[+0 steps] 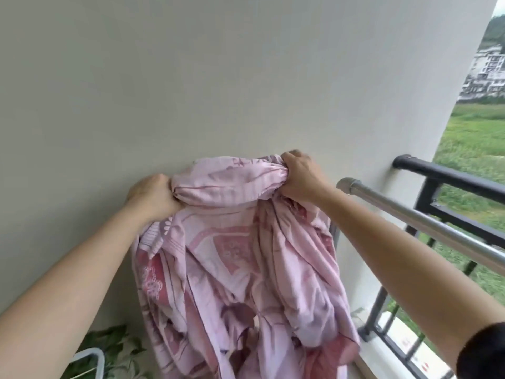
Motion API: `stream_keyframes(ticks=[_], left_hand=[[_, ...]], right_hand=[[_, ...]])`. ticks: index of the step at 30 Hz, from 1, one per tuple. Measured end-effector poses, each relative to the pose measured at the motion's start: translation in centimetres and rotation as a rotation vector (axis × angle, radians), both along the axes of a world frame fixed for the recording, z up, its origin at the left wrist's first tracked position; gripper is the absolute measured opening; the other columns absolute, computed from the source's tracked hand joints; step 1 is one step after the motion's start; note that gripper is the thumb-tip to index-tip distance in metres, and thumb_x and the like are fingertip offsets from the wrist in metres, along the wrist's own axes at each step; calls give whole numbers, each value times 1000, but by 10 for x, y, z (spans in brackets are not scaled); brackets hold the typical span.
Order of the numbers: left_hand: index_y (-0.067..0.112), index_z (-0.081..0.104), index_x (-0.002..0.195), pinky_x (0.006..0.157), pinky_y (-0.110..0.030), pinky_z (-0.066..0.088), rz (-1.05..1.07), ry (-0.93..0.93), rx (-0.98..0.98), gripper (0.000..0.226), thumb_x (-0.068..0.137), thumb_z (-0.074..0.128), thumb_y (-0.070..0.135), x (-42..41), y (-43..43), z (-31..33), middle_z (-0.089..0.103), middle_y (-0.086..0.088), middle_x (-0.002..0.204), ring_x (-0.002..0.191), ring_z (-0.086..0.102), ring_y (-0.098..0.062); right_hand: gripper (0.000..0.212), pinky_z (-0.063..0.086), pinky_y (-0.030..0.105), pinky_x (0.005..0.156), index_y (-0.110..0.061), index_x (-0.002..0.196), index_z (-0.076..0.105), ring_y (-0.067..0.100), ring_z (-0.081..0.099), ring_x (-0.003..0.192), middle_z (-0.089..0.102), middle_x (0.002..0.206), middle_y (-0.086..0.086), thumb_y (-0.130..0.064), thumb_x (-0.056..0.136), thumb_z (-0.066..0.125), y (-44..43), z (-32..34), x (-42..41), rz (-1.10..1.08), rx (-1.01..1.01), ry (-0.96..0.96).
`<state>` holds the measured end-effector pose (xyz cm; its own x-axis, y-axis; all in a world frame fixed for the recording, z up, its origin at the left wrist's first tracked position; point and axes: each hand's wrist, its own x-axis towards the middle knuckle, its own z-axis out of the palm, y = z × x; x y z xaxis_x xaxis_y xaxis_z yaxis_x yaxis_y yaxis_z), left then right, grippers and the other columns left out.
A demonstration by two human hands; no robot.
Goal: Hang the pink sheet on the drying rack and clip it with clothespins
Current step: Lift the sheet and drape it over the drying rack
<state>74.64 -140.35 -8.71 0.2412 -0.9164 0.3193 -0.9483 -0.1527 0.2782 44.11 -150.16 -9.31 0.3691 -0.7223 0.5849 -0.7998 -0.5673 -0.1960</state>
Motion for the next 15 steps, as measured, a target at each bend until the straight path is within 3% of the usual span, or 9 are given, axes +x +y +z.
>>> stream_keyframes(ticks=[2,4,5,7,9,12,14,15], left_hand=[[18,74,97,73,-26,44,-129,314,-60,35,66,81,32,0,-2,-2,74,-13,99,97,68,-26],[26,67,111,76,-18,46,-258,705,-11,52,67,86,6,-7,4,-11,72,6,99,100,66,-11],[29,60,114,76,-15,47,-310,855,42,62,64,87,5,-13,7,-18,70,14,97,97,66,-5],[25,63,112,86,-20,51,-376,979,141,62,57,92,16,-26,8,-40,73,12,99,95,69,-3],[22,67,110,93,-26,49,-376,1026,277,63,53,94,23,-42,9,-65,74,7,104,100,69,-7],[25,67,106,73,-11,51,-384,1008,487,66,47,98,24,-64,6,-95,73,15,102,99,67,-2],[28,63,107,73,-8,47,-320,776,437,65,52,96,21,-66,-3,-103,68,21,101,96,64,5],[28,64,110,76,-13,46,-256,622,340,57,60,91,19,-62,-9,-102,67,17,103,99,63,0]], right_hand=[[18,36,31,59,-19,74,47,36,59,78,61,77,5,-21,72,65,-2,6,6,0,186,-84],[24,32,30,56,-22,67,43,32,57,72,55,66,-4,-20,74,66,3,7,10,36,271,-226],[22,35,31,54,-22,66,45,28,56,70,56,65,-6,-23,74,66,5,6,12,62,296,-309],[13,50,32,58,-18,73,57,24,63,73,65,71,-4,-29,72,65,12,9,18,120,364,-462],[29,59,40,75,-14,89,67,23,70,86,74,86,0,-33,68,62,20,14,24,188,446,-562],[42,58,43,86,-14,101,70,20,71,95,76,97,-2,-34,65,60,29,13,32,285,508,-522],[29,57,46,84,-11,96,67,18,69,89,74,94,0,-25,70,64,30,6,27,302,504,-407],[25,56,47,84,-8,94,64,17,66,85,72,92,1,-19,73,68,29,2,20,305,500,-354]])
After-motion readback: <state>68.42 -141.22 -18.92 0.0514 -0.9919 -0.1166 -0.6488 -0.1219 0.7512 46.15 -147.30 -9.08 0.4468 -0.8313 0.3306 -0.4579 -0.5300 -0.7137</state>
